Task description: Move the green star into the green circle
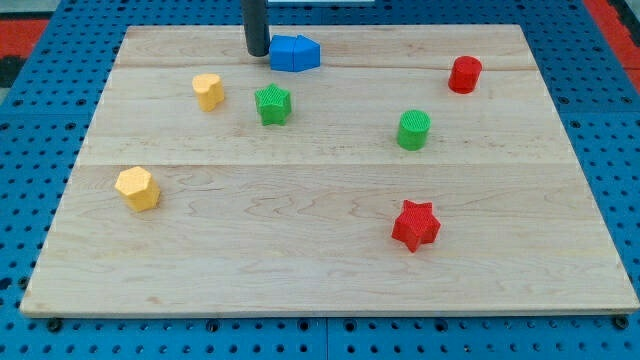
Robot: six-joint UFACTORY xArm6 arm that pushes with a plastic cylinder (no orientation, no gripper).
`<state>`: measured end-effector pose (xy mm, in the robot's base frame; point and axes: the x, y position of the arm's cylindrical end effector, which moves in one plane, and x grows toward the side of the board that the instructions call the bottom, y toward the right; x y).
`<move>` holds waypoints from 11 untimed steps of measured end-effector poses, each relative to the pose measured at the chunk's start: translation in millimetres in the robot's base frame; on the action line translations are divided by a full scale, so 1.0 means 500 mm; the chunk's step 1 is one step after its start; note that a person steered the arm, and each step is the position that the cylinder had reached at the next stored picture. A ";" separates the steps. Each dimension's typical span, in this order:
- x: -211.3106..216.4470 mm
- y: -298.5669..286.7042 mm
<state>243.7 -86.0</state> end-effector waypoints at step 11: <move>0.338 0.315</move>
